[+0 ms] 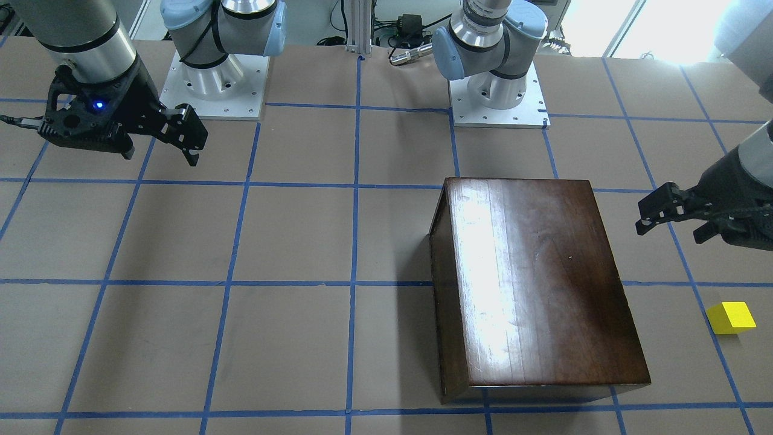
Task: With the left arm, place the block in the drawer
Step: 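Move the left gripper down beside the cabinet to the white drawer handle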
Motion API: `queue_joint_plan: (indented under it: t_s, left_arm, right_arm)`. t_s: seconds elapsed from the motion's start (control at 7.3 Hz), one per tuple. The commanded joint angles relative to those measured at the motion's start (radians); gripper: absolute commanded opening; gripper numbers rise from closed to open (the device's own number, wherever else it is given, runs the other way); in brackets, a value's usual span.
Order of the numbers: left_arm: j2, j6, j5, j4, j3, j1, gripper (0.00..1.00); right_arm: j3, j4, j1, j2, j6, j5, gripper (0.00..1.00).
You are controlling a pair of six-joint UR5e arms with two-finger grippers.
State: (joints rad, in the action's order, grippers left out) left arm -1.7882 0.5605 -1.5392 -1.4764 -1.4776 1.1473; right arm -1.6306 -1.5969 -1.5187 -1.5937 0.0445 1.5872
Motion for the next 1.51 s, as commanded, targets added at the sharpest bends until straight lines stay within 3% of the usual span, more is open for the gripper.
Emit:
queue_joint_plan:
  t_s: [0.0, 0.27, 0.55, 0.69, 1.37]
  left_arm:
    - [-0.054, 0.062, 0.033, 0.037, 0.000, -0.055, 1.00]
    - [-0.106, 0.064, 0.138, 0.044, 0.000, -0.104, 1.00]
    - [-0.143, 0.062, 0.151, 0.056, 0.000, -0.106, 1.00]
    - [-0.157, 0.064, 0.215, 0.057, -0.001, -0.106, 1.00]
    - [-0.215, 0.052, 0.235, 0.056, -0.001, -0.106, 1.00]
  right_arm:
    - [0.000, 0.000, 0.000, 0.000, 0.000, 0.000, 1.00]
    - [0.000, 0.000, 0.000, 0.000, 0.000, 0.000, 1.00]
    - [0.000, 0.000, 0.000, 0.000, 0.000, -0.001, 1.00]
    - [0.000, 0.000, 0.000, 0.000, 0.000, -0.001, 1.00]
    - [0.000, 0.000, 0.000, 0.000, 0.000, -0.001, 1.00]
